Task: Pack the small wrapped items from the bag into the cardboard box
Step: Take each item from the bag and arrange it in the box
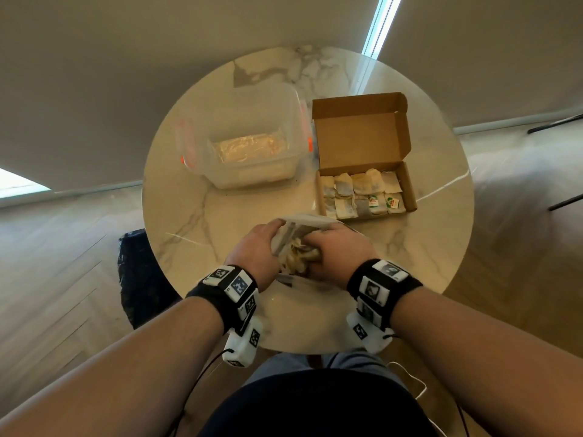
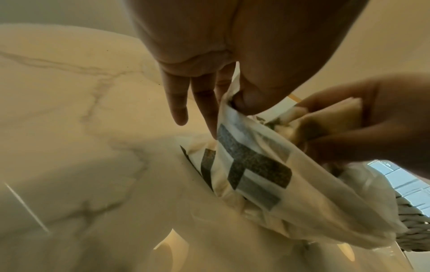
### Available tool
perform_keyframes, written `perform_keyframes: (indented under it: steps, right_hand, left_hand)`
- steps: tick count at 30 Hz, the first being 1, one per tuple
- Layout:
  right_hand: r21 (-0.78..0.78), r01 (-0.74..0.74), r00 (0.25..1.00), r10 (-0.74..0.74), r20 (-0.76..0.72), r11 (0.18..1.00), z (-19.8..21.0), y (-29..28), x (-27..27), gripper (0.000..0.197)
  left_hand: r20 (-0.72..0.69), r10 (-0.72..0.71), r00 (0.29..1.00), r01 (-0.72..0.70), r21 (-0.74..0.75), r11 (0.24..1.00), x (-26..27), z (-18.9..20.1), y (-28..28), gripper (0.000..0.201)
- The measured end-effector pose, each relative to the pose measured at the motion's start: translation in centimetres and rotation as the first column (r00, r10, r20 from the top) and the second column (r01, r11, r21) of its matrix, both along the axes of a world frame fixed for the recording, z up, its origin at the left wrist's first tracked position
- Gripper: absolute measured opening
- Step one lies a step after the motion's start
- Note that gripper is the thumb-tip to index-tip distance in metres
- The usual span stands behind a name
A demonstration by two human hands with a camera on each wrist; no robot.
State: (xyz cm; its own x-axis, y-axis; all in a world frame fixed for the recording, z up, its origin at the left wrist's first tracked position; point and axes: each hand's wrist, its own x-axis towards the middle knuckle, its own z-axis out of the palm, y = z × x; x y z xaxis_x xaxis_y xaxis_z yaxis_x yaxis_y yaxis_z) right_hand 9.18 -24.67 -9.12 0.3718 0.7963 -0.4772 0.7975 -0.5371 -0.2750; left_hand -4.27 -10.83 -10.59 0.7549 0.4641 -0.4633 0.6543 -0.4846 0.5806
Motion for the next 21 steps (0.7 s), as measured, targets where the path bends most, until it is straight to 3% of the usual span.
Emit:
perform_keyframes:
  steps: [3,7,13,15,18,21]
  right_hand:
    - [0.087,0.227,0.958,-0.207,-0.197,0.97,1.4,-1.4,0.8,0.036]
    - [0.159,0.5,0.789,-0.373,-0.488,0.851,2.5,-3.1,1.7,0.034]
    - [0.142,0.635,0.65,-0.425,-0.63,0.76,3.4,-4.3,2.8,0.036]
    - [0.101,0.721,0.521,-0.441,-0.731,0.685,3.4,-4.4,2.9,0.037]
    - [0.0,0.84,0.252,-0.39,-0.885,0.542,4.1,-4.3,2.4,0.043]
    - [-0.045,0.879,0.115,-0.301,-0.947,0.475,5.4,-4.1,2.0,0.044]
  left_hand:
    - [0.033,-0.01,0.999,0.01,-0.007,1.0,-0.3,0.1,0.1,0.067]
    - [0.06,-0.019,0.998,0.017,0.034,0.999,-1.0,-0.1,0.5,0.059]
    - [0.16,0.018,0.987,-0.025,0.042,0.999,-1.5,0.8,1.0,0.051]
    - [0.282,0.096,0.955,-0.091,-0.031,0.995,-1.6,1.4,1.0,0.046]
    - [0.38,0.247,0.892,-0.179,-0.204,0.962,-1.3,3.2,0.7,0.035]
    - [0.358,0.276,0.892,-0.137,-0.368,0.92,-0.4,4.4,0.4,0.033]
